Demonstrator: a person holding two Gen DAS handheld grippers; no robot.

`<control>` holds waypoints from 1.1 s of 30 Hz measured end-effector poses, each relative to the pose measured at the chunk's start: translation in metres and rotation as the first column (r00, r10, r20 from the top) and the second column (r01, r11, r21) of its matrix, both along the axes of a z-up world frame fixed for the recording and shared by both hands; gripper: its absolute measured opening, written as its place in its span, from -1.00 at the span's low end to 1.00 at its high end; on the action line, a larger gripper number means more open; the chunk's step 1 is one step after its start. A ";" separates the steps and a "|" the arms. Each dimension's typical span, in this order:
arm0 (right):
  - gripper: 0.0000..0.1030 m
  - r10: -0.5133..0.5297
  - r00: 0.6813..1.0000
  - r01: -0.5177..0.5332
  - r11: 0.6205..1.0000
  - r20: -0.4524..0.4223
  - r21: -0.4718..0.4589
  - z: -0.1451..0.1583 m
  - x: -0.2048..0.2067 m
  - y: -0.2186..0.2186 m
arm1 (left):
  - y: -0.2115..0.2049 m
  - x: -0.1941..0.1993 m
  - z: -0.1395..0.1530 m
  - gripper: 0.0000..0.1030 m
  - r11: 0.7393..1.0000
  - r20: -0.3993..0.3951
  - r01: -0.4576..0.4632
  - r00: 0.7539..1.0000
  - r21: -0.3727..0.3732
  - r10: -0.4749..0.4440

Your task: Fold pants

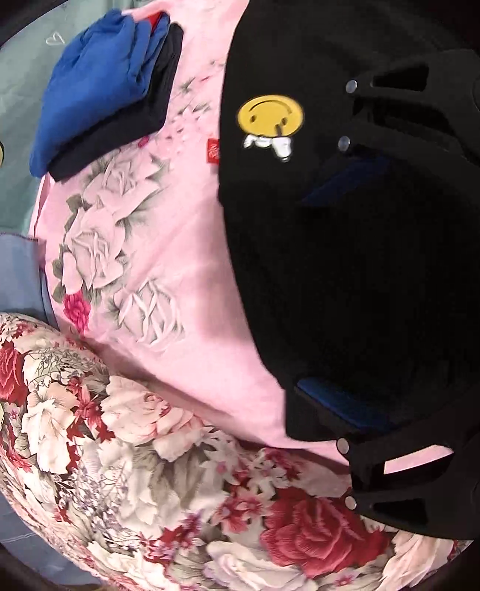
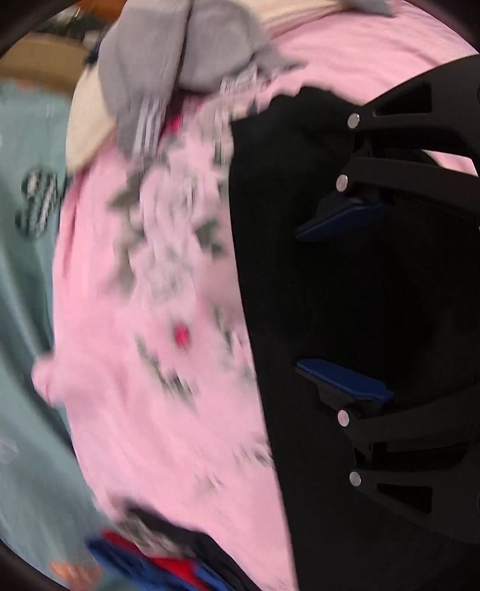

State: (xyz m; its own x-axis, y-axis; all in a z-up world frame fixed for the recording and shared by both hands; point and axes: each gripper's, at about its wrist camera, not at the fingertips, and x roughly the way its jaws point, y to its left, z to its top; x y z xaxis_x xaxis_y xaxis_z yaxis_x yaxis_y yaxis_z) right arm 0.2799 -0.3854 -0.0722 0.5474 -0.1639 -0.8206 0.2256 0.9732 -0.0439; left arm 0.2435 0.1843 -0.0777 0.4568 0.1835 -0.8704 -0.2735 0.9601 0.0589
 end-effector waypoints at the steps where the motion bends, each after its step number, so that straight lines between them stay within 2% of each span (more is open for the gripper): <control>1: 0.26 0.027 0.999 -0.028 0.998 0.025 0.057 0.008 -0.004 0.004 | -0.002 -0.001 0.006 0.77 1.000 0.015 0.006 1.000 -0.019 -0.005; 3: 0.29 0.174 0.981 -0.184 0.975 0.087 0.121 0.025 -0.011 0.030 | -0.011 -0.005 0.017 0.81 0.997 0.060 0.069 0.996 -0.040 -0.066; 4: 0.31 0.226 0.970 -0.236 0.966 0.095 0.110 0.029 -0.012 0.043 | -0.020 -0.007 0.023 0.81 0.993 0.070 0.120 0.990 0.003 -0.120; 5: 0.34 0.329 0.940 -0.336 0.940 0.090 0.068 0.035 -0.012 0.069 | -0.028 -0.007 0.024 0.81 0.987 0.063 0.151 0.986 0.062 -0.155; 6: 0.34 0.384 0.920 -0.388 0.920 0.078 0.048 0.037 -0.007 0.087 | -0.036 -0.006 0.024 0.81 0.975 0.043 0.179 0.982 0.134 -0.186; 7: 0.34 0.471 0.881 -0.473 0.880 0.051 0.045 0.036 -0.003 0.111 | -0.044 -0.004 0.020 0.81 0.952 0.005 0.219 0.974 0.214 -0.225; 8: 0.34 0.526 0.850 -0.527 0.848 0.027 0.052 0.034 0.002 0.131 | -0.048 -0.001 0.017 0.81 0.942 -0.013 0.243 0.969 0.232 -0.246; 11: 0.34 0.634 0.770 -0.636 0.771 -0.071 -0.021 0.016 0.010 0.185 | -0.044 0.008 0.002 0.81 0.942 -0.058 0.268 0.964 0.203 -0.261; 14: 0.33 0.712 0.689 -0.723 0.689 -0.134 -0.058 0.003 0.014 0.221 | -0.029 0.015 -0.004 0.81 0.958 -0.044 0.237 0.972 0.161 -0.233; 17: 0.33 0.747 0.645 -0.763 0.643 -0.164 -0.069 -0.005 0.017 0.235 | -0.019 0.017 -0.005 0.81 0.966 -0.004 0.225 0.974 0.130 -0.227; 19: 0.30 0.752 0.642 -0.764 0.644 -0.151 -0.039 -0.005 0.023 0.233 | -0.015 0.019 -0.012 0.74 0.969 -0.006 0.226 0.974 0.099 -0.226; 20: 0.11 0.754 0.641 -0.761 0.648 -0.142 0.006 -0.005 0.026 0.230 | -0.015 0.020 -0.014 0.61 0.970 -0.009 0.234 0.972 0.071 -0.234; 21: -0.27 0.755 0.642 -0.761 0.649 -0.133 0.012 -0.004 0.025 0.229 | -0.015 0.019 -0.014 0.15 0.967 0.014 0.252 0.967 0.018 -0.253; 22: -0.54 0.766 0.630 -0.770 0.637 -0.130 0.020 -0.004 0.024 0.231 | -0.016 0.018 -0.012 -0.34 0.957 0.038 0.287 0.958 -0.042 -0.285; 23: -0.86 0.779 0.613 -0.782 0.622 -0.129 0.041 -0.003 0.022 0.233 | -0.018 0.018 -0.011 -0.48 0.956 0.040 0.292 0.956 -0.039 -0.290; 24: -0.91 0.776 0.617 -0.780 0.625 -0.129 0.032 -0.003 0.018 0.235 | -0.020 0.017 -0.008 -0.69 0.955 0.042 0.296 0.955 -0.035 -0.295; 27: -0.94 0.762 0.639 -0.766 0.643 -0.107 0.007 0.005 0.011 0.231 | -0.018 0.010 0.004 -0.75 0.957 0.070 0.278 0.959 -0.079 -0.273; 29: -0.94 0.754 0.657 -0.752 0.657 -0.027 0.055 0.027 -0.001 0.213 | -0.016 -0.007 0.026 -0.76 0.953 0.118 0.280 0.957 -0.114 -0.267; 31: -0.94 0.754 0.654 -0.755 0.645 0.061 0.119 0.053 -0.022 0.190 | -0.018 -0.031 0.053 -0.76 0.945 0.182 0.306 0.942 -0.112 -0.283; 33: -0.94 0.763 0.634 -0.773 0.619 0.128 0.137 0.078 -0.056 0.172 | -0.021 -0.070 0.083 -0.76 0.933 0.261 0.345 0.915 -0.104 -0.309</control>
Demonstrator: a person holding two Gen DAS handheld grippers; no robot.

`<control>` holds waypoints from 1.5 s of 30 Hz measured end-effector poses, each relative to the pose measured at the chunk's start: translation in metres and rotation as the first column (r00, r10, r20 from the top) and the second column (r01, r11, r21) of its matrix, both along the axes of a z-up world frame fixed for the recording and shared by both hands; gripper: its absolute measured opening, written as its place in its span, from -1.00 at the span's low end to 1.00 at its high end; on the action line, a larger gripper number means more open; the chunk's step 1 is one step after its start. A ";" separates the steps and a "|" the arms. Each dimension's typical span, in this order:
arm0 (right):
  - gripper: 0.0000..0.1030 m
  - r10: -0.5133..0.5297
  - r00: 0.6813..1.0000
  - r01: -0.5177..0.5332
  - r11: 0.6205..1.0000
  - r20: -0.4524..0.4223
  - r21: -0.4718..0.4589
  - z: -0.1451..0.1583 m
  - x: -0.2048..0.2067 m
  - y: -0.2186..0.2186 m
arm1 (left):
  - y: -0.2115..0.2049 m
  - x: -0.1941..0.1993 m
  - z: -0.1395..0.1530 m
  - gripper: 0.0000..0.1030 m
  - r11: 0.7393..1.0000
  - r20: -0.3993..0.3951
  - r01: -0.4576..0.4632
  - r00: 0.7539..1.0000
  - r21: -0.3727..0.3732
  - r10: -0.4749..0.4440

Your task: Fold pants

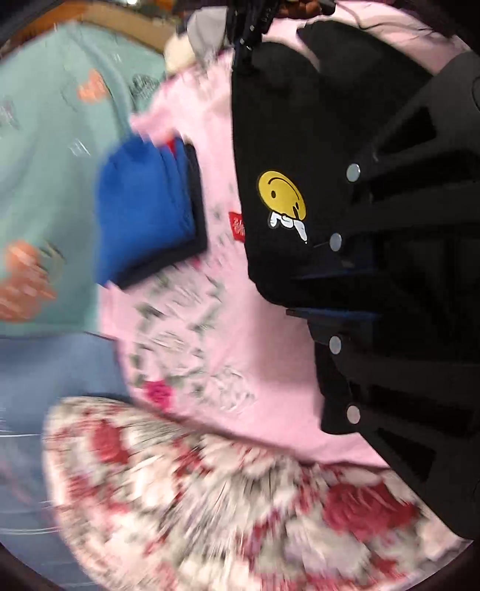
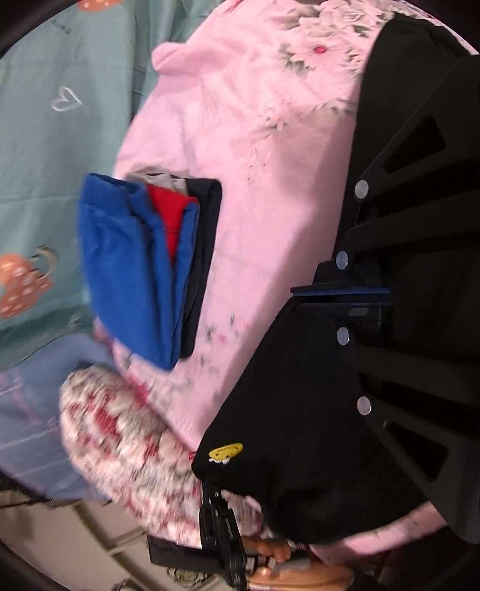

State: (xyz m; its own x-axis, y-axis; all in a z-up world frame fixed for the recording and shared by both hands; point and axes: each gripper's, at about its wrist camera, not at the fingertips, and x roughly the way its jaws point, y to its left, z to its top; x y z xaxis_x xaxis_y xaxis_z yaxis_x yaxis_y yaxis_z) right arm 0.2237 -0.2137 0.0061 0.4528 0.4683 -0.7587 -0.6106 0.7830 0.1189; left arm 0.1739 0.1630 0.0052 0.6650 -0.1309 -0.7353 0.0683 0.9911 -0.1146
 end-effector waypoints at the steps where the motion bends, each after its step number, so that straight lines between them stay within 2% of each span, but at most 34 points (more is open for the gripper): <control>1: -0.94 0.020 1.000 -0.020 0.999 0.008 0.027 0.011 -0.024 -0.012 | -0.001 -0.016 0.008 -0.76 1.000 0.020 0.008 1.000 -0.010 -0.007; 4: -0.94 0.074 0.997 -0.073 0.994 -0.003 0.078 0.019 -0.087 -0.033 | -0.003 -0.070 0.020 -0.73 0.999 0.044 0.019 0.999 -0.047 -0.017; 6: -0.94 0.099 0.994 -0.094 0.991 -0.048 0.096 0.003 -0.113 -0.017 | -0.004 -0.094 0.014 -0.60 0.999 0.033 -0.002 0.999 -0.044 0.003; 8: -0.94 0.107 0.991 -0.100 0.992 -0.080 0.082 -0.020 -0.138 -0.007 | -0.004 -0.119 0.001 -0.34 0.999 0.003 -0.043 0.999 -0.030 0.043; 10: -0.93 0.100 0.989 -0.096 0.994 -0.106 0.047 -0.043 -0.152 -0.005 | 0.000 -0.138 -0.006 0.39 0.996 -0.022 -0.081 0.997 -0.034 0.080; 12: -0.82 0.086 0.984 -0.086 0.996 -0.153 0.003 -0.073 -0.159 0.001 | 0.008 -0.158 -0.013 0.59 0.990 -0.043 -0.127 0.991 -0.068 0.124; 13: -0.81 0.070 0.979 -0.077 0.997 -0.190 -0.028 -0.088 -0.160 0.003 | 0.013 -0.166 -0.014 0.60 0.986 -0.058 -0.142 0.989 -0.083 0.138; 16: -0.72 0.055 0.977 -0.063 0.997 -0.207 -0.034 -0.093 -0.164 0.001 | 0.028 -0.184 -0.014 0.64 0.973 -0.088 -0.199 0.978 -0.115 0.190; 18: -0.40 0.057 0.979 -0.061 0.998 -0.194 -0.014 -0.086 -0.167 -0.003 | 0.035 -0.187 -0.011 0.68 0.963 -0.094 -0.241 0.969 -0.119 0.231; 22: -0.07 0.018 0.994 -0.014 0.999 -0.109 0.033 -0.062 -0.170 -0.015 | 0.045 -0.179 -0.014 0.69 0.944 -0.133 -0.292 0.953 -0.151 0.273; 27: 0.04 -0.074 0.996 0.078 0.994 -0.057 0.074 -0.050 -0.168 -0.037 | 0.061 -0.145 -0.036 0.65 0.893 -0.257 -0.373 0.916 -0.254 0.309; 29: 0.04 -0.120 0.991 0.124 0.989 -0.057 0.085 -0.049 -0.164 -0.046 | 0.066 -0.138 -0.044 0.63 0.874 -0.297 -0.404 0.898 -0.268 0.324; 32: 0.04 -0.159 0.985 0.165 0.979 -0.063 0.116 -0.049 -0.162 -0.056 | 0.069 -0.133 -0.055 0.40 0.862 -0.344 -0.425 0.881 -0.277 0.324; 34: 0.04 -0.173 0.983 0.180 0.975 -0.066 0.131 -0.050 -0.160 -0.058 | 0.071 -0.128 -0.066 0.09 0.854 -0.393 -0.431 0.868 -0.292 0.304; 37: 0.04 -0.183 0.981 0.191 0.971 -0.069 0.141 -0.052 -0.154 -0.058 | 0.075 -0.119 -0.080 0.09 0.831 -0.430 -0.457 0.850 -0.318 0.303; 38: 0.04 -0.187 0.980 0.195 0.970 -0.067 0.143 -0.053 -0.153 -0.057 | 0.076 -0.117 -0.083 0.07 0.826 -0.436 -0.467 0.844 -0.316 0.311; 39: 0.04 -0.191 0.979 0.199 0.969 -0.070 0.147 -0.054 -0.151 -0.056 | 0.078 -0.114 -0.085 -0.16 0.818 -0.438 -0.480 0.839 -0.317 0.323; 40: 0.04 -0.197 0.977 0.207 0.966 -0.077 0.152 -0.055 -0.149 -0.056 | 0.078 -0.112 -0.084 -0.76 0.810 -0.423 -0.496 0.836 -0.312 0.349; 42: 0.04 -0.213 0.973 0.224 0.962 -0.085 0.154 -0.057 -0.146 -0.055 | 0.074 -0.116 -0.073 -0.82 0.815 -0.380 -0.497 0.845 -0.297 0.377; 45: 0.04 -0.239 0.967 0.249 0.958 -0.084 0.142 -0.058 -0.145 -0.057 | 0.060 -0.140 -0.037 -0.83 0.851 -0.294 -0.469 0.869 -0.235 0.398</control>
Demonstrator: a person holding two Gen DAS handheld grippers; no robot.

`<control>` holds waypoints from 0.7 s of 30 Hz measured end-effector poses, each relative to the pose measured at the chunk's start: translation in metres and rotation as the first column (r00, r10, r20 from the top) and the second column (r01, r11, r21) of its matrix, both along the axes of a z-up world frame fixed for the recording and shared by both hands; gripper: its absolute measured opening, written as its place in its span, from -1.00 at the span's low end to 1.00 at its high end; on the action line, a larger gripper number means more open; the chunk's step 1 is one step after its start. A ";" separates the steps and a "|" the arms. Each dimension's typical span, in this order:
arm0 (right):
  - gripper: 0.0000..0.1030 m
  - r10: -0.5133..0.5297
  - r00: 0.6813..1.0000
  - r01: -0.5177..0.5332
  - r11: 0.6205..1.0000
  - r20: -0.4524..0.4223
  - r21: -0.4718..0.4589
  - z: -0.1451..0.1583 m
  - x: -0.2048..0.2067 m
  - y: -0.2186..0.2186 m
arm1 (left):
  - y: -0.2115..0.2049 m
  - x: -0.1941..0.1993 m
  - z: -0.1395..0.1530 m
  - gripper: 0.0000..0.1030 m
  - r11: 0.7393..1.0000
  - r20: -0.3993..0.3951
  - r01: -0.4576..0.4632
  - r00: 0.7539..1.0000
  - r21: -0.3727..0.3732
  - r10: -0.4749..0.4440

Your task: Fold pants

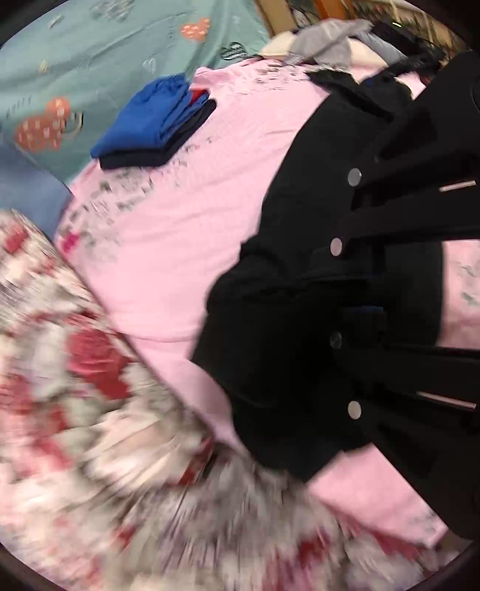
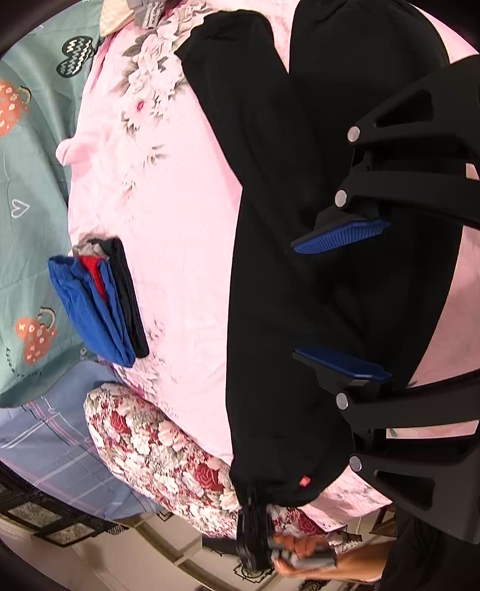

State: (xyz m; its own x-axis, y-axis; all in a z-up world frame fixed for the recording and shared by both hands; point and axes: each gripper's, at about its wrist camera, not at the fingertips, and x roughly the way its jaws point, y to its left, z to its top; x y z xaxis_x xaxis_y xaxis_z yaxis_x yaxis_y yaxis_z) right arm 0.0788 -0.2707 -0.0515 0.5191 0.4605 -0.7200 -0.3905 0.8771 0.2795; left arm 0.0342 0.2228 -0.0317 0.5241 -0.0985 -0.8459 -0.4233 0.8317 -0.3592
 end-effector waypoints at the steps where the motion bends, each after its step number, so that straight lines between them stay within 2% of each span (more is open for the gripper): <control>1: 0.04 -0.011 1.000 0.011 1.000 0.003 -0.008 0.000 0.001 -0.002 | -0.003 -0.012 0.011 -0.83 1.000 0.019 0.009 1.000 0.016 -0.009; 4: 0.04 -0.069 0.998 0.069 0.997 -0.009 -0.031 -0.001 0.007 -0.010 | -0.004 -0.038 0.030 -0.83 0.999 0.035 0.020 0.999 0.030 -0.022; 6: 0.04 -0.135 0.990 0.134 0.989 -0.024 -0.059 -0.002 0.013 -0.018 | -0.003 -0.051 0.027 -0.79 0.999 0.016 0.018 1.000 0.039 -0.018; 7: 0.05 -0.176 0.984 0.174 0.982 -0.035 -0.068 -0.003 0.018 -0.024 | -0.001 -0.052 0.021 -0.69 0.999 -0.001 0.014 1.000 0.047 -0.013; 10: 0.18 -0.324 0.945 0.321 0.944 -0.038 -0.079 0.000 0.031 -0.051 | 0.000 -0.037 -0.022 -0.36 0.992 -0.123 -0.005 0.992 0.126 0.020; 12: 0.40 -0.442 0.897 0.437 0.892 -0.014 -0.115 0.005 0.041 -0.069 | 0.000 -0.031 -0.033 -0.27 0.992 -0.152 -0.014 0.988 0.122 0.032; 13: 0.43 -0.473 0.881 0.468 0.875 -0.014 -0.124 0.009 0.050 -0.077 | -0.001 -0.029 -0.030 -0.14 0.992 -0.142 -0.021 0.989 0.122 0.038; 14: 0.46 -0.478 0.878 0.473 0.872 -0.012 -0.126 0.011 0.056 -0.081 | -0.003 -0.029 -0.025 -0.06 0.992 -0.123 -0.020 0.992 0.128 0.036; 15: 0.47 -0.489 0.872 0.483 0.864 -0.009 -0.141 0.014 0.066 -0.083 | -0.005 -0.028 -0.016 0.16 0.990 -0.095 -0.015 0.995 0.144 0.029; 16: 0.47 -0.516 0.856 0.507 0.843 -0.004 -0.182 0.016 0.080 -0.084 | -0.008 -0.028 -0.007 0.37 0.986 -0.070 -0.010 0.997 0.166 0.022; 18: 0.48 -0.541 0.841 0.524 0.818 -0.004 -0.237 0.015 0.106 -0.083 | -0.015 -0.032 0.016 0.58 0.975 0.003 -0.006 1.000 0.223 0.005; 19: 0.48 -0.551 0.835 0.528 0.805 -0.008 -0.270 0.013 0.120 -0.080 | -0.018 -0.034 0.028 0.62 0.968 0.041 -0.014 0.999 0.252 0.004; 21: 0.48 -0.597 0.801 0.549 0.756 -0.032 -0.357 0.002 0.154 -0.077 | -0.019 -0.036 0.038 0.66 0.964 0.085 -0.030 0.996 0.265 0.008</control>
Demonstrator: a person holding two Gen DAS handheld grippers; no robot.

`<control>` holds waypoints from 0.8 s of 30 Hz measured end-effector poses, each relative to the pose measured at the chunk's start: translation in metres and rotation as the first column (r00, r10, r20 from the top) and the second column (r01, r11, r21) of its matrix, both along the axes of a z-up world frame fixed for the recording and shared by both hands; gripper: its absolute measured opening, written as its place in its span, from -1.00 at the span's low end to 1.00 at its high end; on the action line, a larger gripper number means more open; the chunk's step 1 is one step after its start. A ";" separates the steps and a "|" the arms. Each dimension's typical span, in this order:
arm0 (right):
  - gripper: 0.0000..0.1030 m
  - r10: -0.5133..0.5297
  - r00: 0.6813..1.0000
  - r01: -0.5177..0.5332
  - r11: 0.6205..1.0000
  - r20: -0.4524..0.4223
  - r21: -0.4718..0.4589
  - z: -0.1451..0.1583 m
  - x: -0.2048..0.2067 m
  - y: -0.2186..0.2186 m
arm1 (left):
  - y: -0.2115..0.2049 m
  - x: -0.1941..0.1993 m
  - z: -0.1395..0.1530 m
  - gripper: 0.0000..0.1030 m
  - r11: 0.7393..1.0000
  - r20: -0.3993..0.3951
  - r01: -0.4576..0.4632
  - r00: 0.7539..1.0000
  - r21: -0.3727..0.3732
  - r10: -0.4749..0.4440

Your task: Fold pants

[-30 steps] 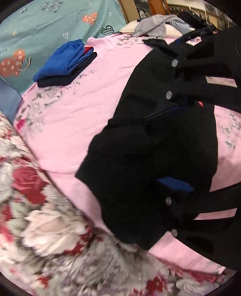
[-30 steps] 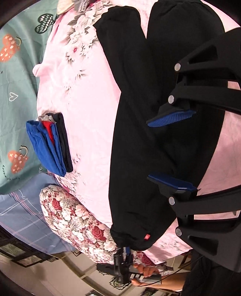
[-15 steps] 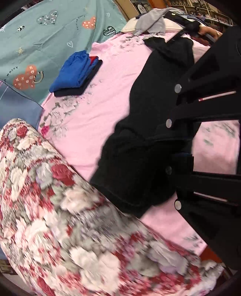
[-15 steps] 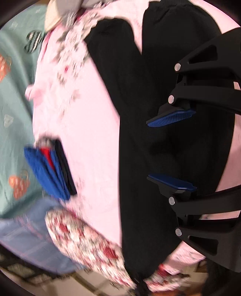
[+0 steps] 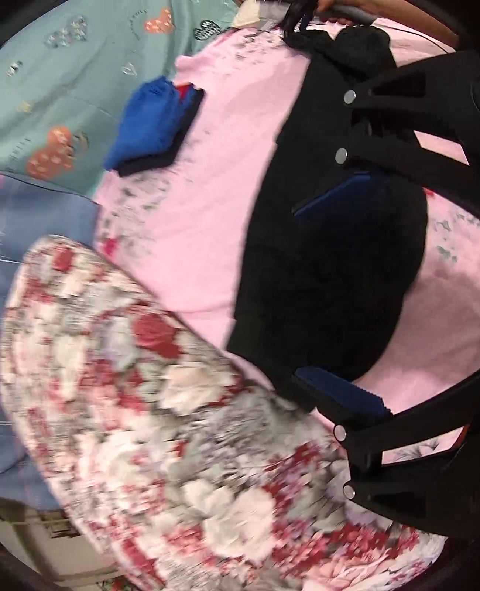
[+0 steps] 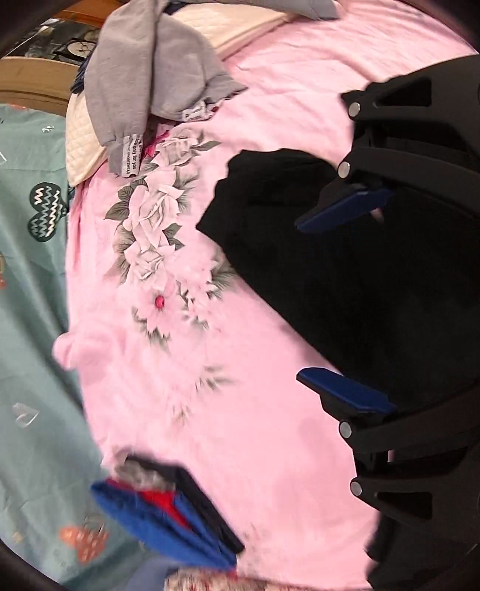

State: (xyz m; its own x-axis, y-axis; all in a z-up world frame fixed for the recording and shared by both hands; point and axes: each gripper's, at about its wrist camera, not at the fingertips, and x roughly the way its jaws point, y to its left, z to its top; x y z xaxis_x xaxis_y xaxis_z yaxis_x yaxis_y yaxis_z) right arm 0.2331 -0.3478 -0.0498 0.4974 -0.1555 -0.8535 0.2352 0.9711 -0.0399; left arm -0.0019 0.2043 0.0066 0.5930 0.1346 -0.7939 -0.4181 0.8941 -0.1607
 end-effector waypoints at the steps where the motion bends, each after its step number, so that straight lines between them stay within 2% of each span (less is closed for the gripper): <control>1: 0.47 -0.021 0.999 0.020 0.999 -0.031 -0.030 -0.006 0.012 0.002 | -0.002 0.000 0.003 0.70 1.000 0.018 0.001 1.000 -0.009 -0.001; 3: 0.53 -0.070 0.989 0.057 0.993 -0.132 -0.104 -0.029 0.037 0.002 | -0.006 0.006 0.002 0.70 0.999 0.016 0.020 1.000 -0.042 -0.019; 4: 0.54 -0.090 0.988 0.077 0.991 -0.126 -0.105 -0.032 0.041 -0.002 | -0.010 0.010 -0.001 0.70 0.998 0.009 0.039 0.999 -0.058 -0.038; 5: 0.52 -0.106 0.987 0.098 0.993 -0.125 -0.071 -0.033 0.042 -0.008 | -0.012 0.016 -0.004 0.70 0.996 0.000 0.054 0.999 -0.064 -0.055; 6: 0.35 -0.108 0.987 0.106 0.994 -0.121 -0.020 -0.033 0.040 -0.014 | -0.016 0.022 -0.008 0.70 0.996 -0.011 0.070 0.997 -0.064 -0.071; 7: -0.32 -0.108 0.988 0.113 0.993 -0.112 0.038 -0.031 0.037 -0.021 | -0.021 0.029 -0.014 0.70 0.994 -0.026 0.095 0.995 -0.061 -0.097; 8: -0.91 -0.132 0.984 0.141 0.988 -0.122 0.069 -0.030 0.032 -0.032 | -0.027 0.034 -0.020 0.70 0.992 -0.042 0.110 0.993 -0.057 -0.112; 10: -0.92 -0.124 0.991 0.132 0.975 -0.056 0.178 -0.016 0.015 -0.053 | -0.033 0.047 -0.032 0.70 0.989 -0.085 0.137 0.986 -0.055 -0.141; 11: -0.92 -0.112 0.993 0.103 0.968 0.028 0.231 0.001 -0.003 -0.065 | -0.034 0.049 -0.037 0.70 0.988 -0.095 0.145 0.984 -0.060 -0.150; 13: -0.92 -0.107 0.980 0.053 0.951 0.166 0.304 0.035 -0.046 -0.085 | -0.031 0.052 -0.046 0.70 0.986 -0.112 0.151 0.981 -0.077 -0.159; 14: -0.92 -0.114 0.966 0.020 0.928 0.233 0.372 0.049 -0.078 -0.100 | -0.028 0.052 -0.049 0.70 0.986 -0.113 0.148 0.981 -0.082 -0.157; 16: -0.92 -0.142 0.946 -0.007 0.890 0.292 0.457 0.058 -0.129 -0.125 | -0.024 0.052 -0.054 0.70 0.987 -0.118 0.136 0.982 -0.081 -0.145; 17: -0.92 -0.167 0.938 -0.005 0.869 0.303 0.495 0.053 -0.156 -0.141 | -0.021 0.054 -0.059 0.70 0.989 -0.130 0.129 0.982 -0.079 -0.138; 19: -0.92 -0.220 0.937 0.042 0.842 0.271 0.538 0.029 -0.184 -0.167 | -0.019 0.058 -0.066 0.70 0.989 -0.159 0.131 0.977 -0.071 -0.141; 22: -0.88 -0.288 0.953 0.192 0.810 0.092 0.554 -0.032 -0.202 -0.196 | -0.019 0.061 -0.068 0.70 0.990 -0.183 0.131 0.973 -0.050 -0.138; 23: -0.87 -0.313 0.949 0.223 0.770 0.049 0.597 -0.049 -0.209 -0.207 | -0.019 0.060 -0.065 0.70 0.991 -0.176 0.128 0.975 -0.042 -0.134; 24: -0.82 -0.322 0.945 0.213 0.753 0.066 0.623 -0.051 -0.218 -0.208 | -0.020 0.057 -0.060 0.70 0.992 -0.162 0.124 0.979 -0.027 -0.127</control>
State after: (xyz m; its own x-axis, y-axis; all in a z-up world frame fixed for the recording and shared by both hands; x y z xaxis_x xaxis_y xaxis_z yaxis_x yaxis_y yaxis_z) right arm 0.0155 -0.5554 -0.1009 0.6501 0.2132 -0.7293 0.4389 0.6782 0.5895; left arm 0.0550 0.1844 -0.0534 0.4668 0.0534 -0.8828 -0.3246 0.9389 -0.1148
